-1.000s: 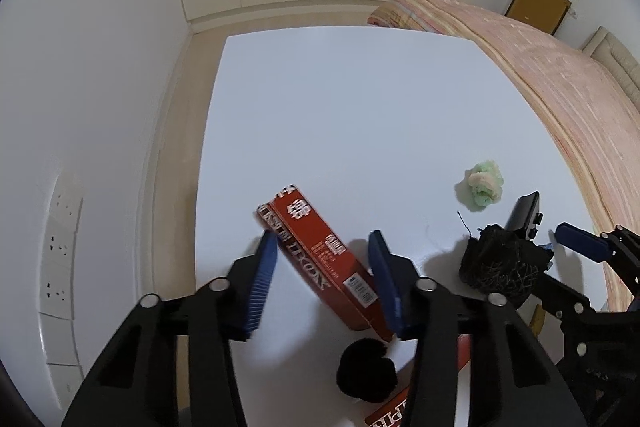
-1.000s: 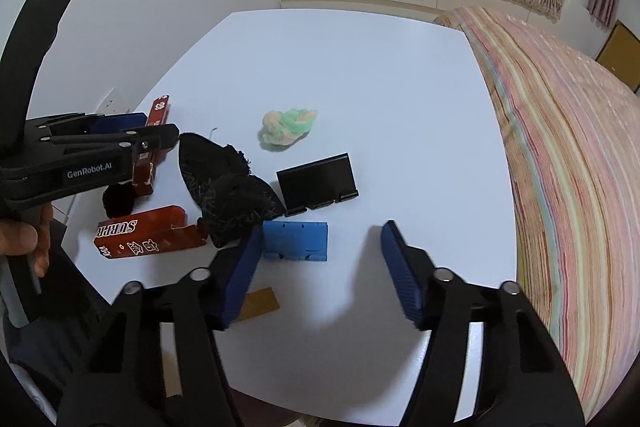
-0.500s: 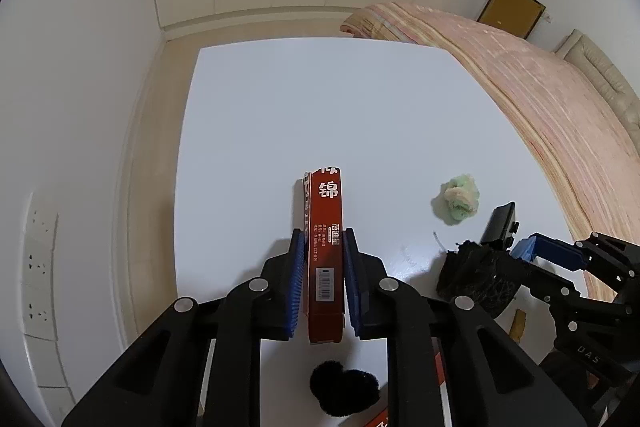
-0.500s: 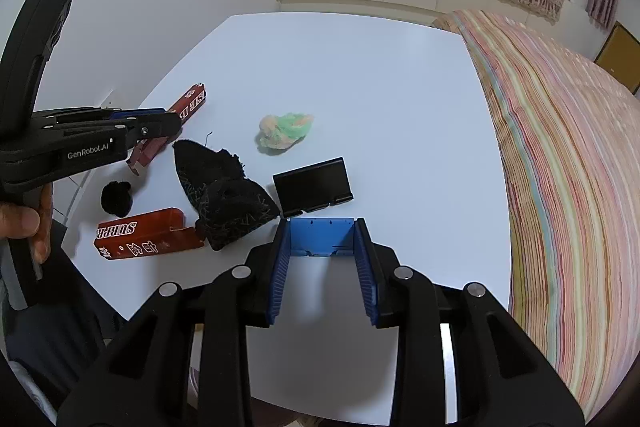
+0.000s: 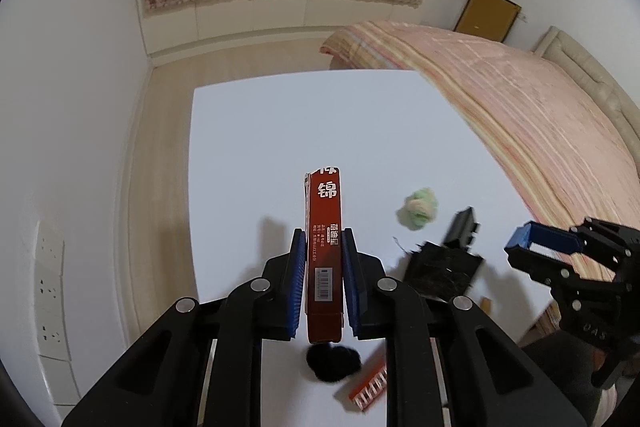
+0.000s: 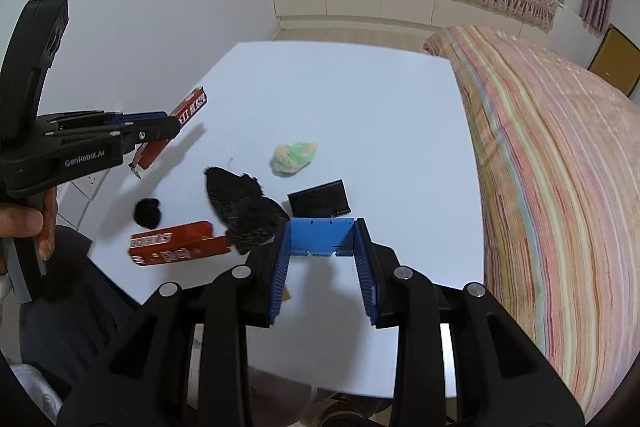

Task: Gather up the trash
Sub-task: 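Carry both items over the wastebasket and open both tools to drop them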

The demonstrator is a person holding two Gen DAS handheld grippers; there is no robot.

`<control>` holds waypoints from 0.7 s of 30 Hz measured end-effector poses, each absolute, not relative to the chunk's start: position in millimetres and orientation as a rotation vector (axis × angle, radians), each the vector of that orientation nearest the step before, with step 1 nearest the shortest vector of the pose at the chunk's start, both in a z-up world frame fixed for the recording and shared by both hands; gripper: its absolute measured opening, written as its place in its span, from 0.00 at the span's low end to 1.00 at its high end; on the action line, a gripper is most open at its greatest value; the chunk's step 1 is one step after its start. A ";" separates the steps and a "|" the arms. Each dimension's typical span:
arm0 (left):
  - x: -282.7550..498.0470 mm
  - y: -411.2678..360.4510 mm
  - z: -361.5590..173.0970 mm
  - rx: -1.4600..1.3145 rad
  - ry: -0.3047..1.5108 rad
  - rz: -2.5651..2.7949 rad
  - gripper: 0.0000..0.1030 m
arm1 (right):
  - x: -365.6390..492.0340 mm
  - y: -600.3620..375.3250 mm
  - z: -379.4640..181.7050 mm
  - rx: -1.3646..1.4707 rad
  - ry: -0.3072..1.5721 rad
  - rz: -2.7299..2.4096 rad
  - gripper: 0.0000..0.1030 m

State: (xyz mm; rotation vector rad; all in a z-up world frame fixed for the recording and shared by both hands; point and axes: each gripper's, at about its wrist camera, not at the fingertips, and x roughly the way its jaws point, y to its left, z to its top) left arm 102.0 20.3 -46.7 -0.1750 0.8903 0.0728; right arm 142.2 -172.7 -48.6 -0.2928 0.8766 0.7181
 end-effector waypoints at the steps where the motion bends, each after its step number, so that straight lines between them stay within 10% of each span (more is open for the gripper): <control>1: 100.0 19.1 -43.4 -0.171 0.887 0.065 0.17 | 138.3 -173.7 -44.5 -0.292 0.871 0.719 0.30; 21: 4.2 -31.5 0.2 -0.041 0.853 -0.176 0.17 | 45.8 -206.6 4.4 -0.279 0.809 0.764 0.30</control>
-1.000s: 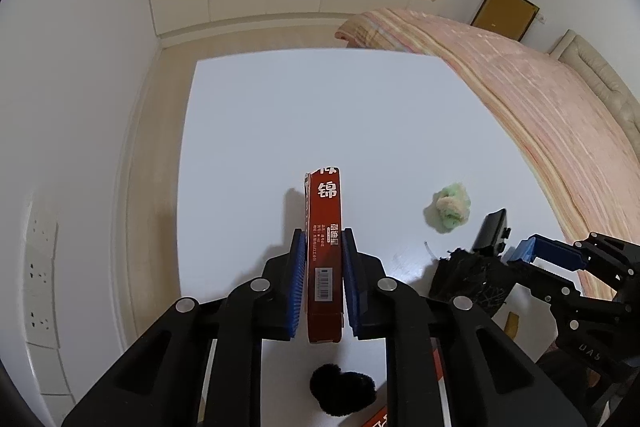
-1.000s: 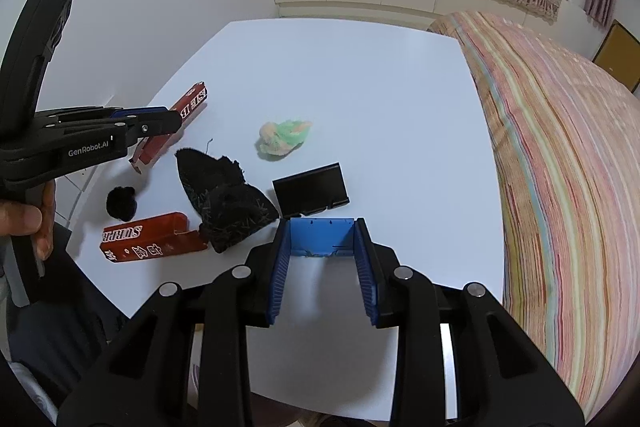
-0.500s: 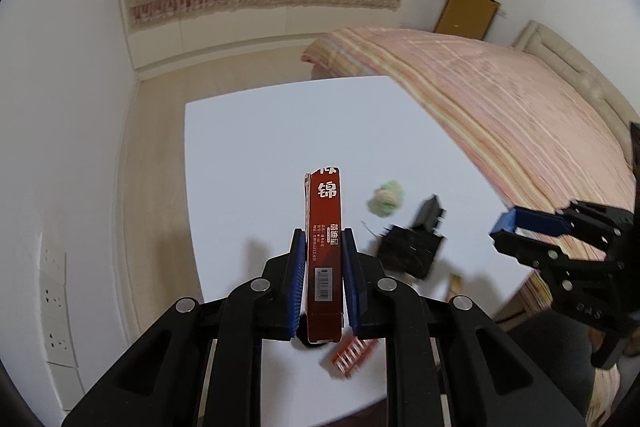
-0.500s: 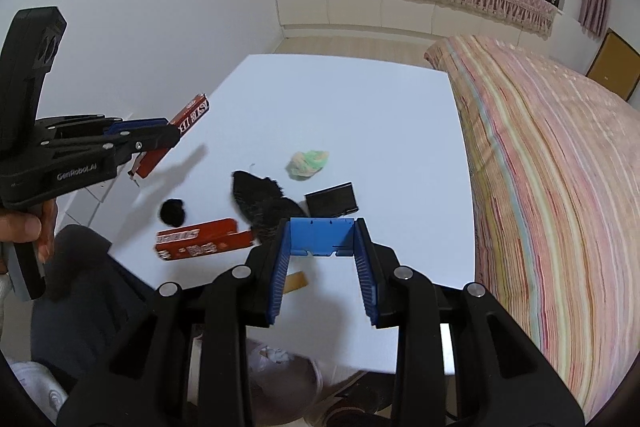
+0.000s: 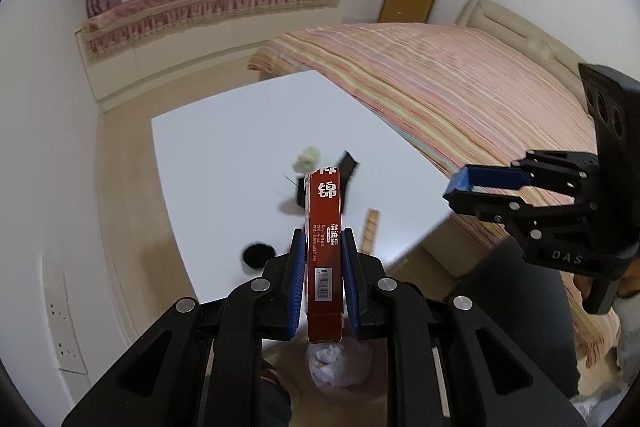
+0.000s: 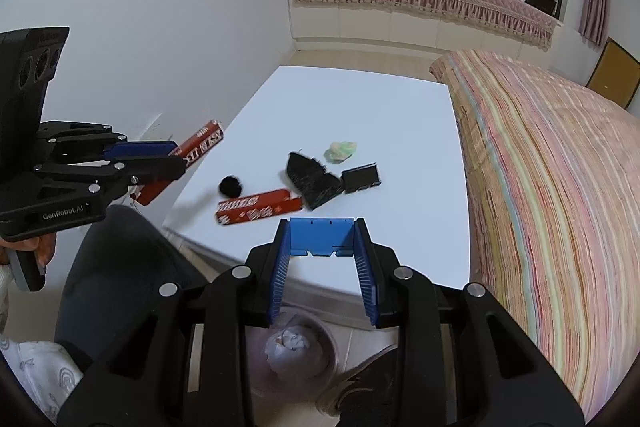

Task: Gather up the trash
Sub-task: 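Carry both items over the wastebasket and open both tools to drop them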

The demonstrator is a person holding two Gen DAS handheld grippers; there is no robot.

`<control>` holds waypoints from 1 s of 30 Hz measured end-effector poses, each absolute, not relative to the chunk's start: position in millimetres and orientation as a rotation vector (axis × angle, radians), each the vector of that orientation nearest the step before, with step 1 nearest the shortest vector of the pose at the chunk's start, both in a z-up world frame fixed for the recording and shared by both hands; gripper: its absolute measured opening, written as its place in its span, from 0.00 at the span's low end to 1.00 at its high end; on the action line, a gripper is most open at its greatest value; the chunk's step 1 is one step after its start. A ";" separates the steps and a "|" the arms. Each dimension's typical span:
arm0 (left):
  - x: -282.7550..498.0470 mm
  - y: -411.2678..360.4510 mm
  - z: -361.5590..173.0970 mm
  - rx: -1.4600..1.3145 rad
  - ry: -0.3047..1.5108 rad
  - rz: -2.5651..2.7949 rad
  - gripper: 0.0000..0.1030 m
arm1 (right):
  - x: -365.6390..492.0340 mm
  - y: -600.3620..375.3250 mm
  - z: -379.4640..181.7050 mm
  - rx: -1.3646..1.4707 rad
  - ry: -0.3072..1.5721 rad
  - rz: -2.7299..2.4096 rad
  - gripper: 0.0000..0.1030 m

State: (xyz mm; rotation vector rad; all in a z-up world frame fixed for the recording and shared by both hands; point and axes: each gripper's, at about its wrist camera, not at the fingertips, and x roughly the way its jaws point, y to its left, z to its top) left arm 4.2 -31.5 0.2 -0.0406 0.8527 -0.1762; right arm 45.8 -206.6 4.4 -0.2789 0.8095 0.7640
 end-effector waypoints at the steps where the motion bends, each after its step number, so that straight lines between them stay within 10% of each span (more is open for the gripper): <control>1: 1.5 -32.4 0.1 -0.039 0.855 -0.185 0.17 | 40.1 -208.6 4.5 -0.278 0.810 0.769 0.30; 30: -84.1 -81.7 -46.8 0.000 0.952 -0.335 0.17 | -45.6 -235.7 -38.2 -0.277 0.879 0.842 0.30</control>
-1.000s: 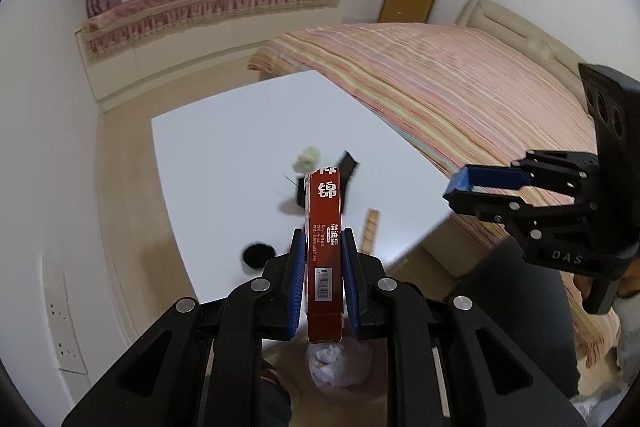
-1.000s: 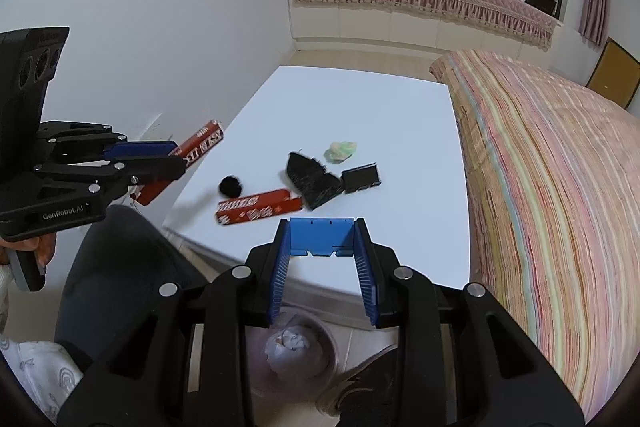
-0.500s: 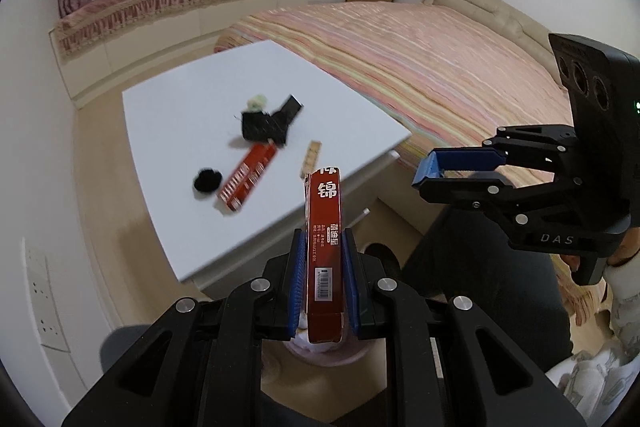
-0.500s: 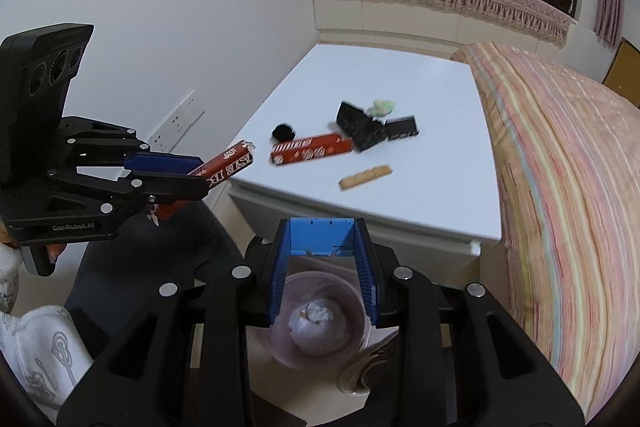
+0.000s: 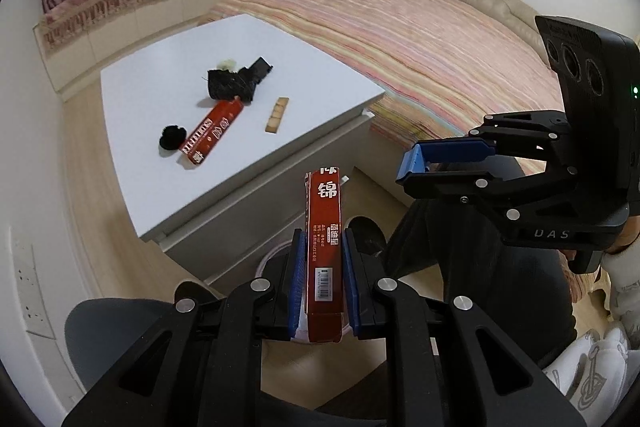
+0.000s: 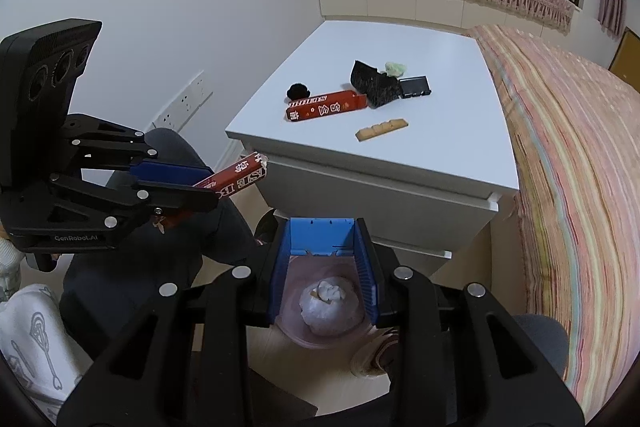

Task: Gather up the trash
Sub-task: 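Carry both items over the wastebasket and open both tools to drop them, then move both tools back over the table toward the remaining items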

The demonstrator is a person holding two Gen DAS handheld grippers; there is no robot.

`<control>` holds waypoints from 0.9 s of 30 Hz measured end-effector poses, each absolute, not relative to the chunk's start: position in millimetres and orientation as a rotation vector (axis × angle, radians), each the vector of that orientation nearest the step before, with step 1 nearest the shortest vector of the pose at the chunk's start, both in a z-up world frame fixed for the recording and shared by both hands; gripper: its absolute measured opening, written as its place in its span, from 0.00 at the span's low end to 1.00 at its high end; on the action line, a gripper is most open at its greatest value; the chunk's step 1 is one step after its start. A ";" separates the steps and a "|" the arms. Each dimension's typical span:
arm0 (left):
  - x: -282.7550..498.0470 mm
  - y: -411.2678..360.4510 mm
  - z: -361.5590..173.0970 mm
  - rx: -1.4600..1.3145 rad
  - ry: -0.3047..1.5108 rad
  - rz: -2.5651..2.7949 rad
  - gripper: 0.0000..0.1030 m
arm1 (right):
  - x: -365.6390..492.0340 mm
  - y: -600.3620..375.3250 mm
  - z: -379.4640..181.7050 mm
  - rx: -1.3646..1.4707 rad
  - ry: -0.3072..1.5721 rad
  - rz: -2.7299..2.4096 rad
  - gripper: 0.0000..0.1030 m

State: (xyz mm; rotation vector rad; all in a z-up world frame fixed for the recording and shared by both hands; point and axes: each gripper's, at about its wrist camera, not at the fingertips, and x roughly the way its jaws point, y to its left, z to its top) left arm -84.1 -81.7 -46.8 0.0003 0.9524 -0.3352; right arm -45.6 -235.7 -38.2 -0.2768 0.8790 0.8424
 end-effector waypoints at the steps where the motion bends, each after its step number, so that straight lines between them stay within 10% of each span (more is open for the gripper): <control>1: -84.5 -82.4 -47.6 0.002 0.956 -0.336 0.17 | -46.1 -236.5 -39.2 -0.275 0.882 0.844 0.30; 10: -84.6 -81.7 -50.3 -0.002 0.971 -0.342 0.24 | -44.4 -233.4 -47.2 -0.286 0.907 0.869 0.39; 12: -83.5 -79.7 -52.4 0.002 0.973 -0.333 0.62 | -43.7 -234.2 -49.0 -0.286 0.906 0.863 0.70; 15: -83.7 -73.4 -53.1 -0.020 0.958 -0.304 0.87 | -41.0 -236.6 -51.3 -0.274 0.914 0.843 0.88; 27: -79.0 -58.8 -50.9 -0.021 0.934 -0.227 0.93 | -30.0 -237.0 -53.6 -0.240 0.942 0.792 0.96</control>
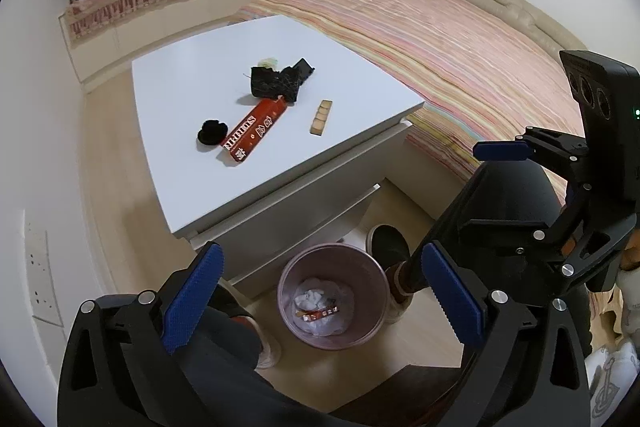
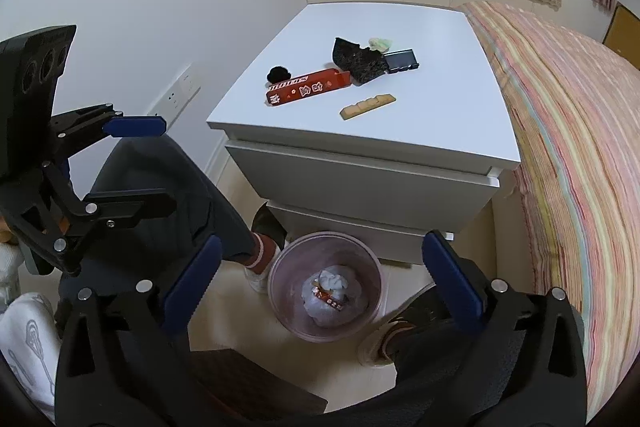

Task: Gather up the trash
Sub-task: 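Move both tools back over the table toward the remaining items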

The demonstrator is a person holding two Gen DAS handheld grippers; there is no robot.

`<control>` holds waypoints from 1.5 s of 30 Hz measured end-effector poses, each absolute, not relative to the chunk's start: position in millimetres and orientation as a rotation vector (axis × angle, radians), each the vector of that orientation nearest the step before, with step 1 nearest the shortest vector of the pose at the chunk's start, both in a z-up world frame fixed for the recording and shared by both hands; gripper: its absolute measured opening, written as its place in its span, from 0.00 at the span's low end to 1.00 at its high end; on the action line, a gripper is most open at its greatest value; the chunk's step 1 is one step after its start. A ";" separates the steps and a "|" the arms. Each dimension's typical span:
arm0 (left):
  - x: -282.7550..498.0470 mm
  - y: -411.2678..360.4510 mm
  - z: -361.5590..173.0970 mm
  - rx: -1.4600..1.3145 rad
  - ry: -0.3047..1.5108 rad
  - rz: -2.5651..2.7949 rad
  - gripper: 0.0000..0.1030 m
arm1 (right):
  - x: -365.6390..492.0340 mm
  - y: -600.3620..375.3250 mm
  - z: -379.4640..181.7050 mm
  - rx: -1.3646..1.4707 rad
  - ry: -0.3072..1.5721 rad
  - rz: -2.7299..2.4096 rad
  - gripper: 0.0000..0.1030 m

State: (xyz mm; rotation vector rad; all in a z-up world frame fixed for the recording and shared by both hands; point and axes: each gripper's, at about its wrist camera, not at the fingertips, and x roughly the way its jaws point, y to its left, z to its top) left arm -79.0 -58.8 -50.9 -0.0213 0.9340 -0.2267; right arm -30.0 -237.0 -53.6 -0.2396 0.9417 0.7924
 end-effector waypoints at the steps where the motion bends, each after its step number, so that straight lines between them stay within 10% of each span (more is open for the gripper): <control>1: -78.5 -57.8 -49.8 -0.023 0.932 -0.225 0.93 | -29.3 -237.0 -53.3 -0.240 0.942 0.791 0.96; 45: 22.5 4.0 -59.8 -0.110 1.006 -0.212 0.93 | 74.6 -199.9 -37.4 -0.235 0.972 0.716 0.97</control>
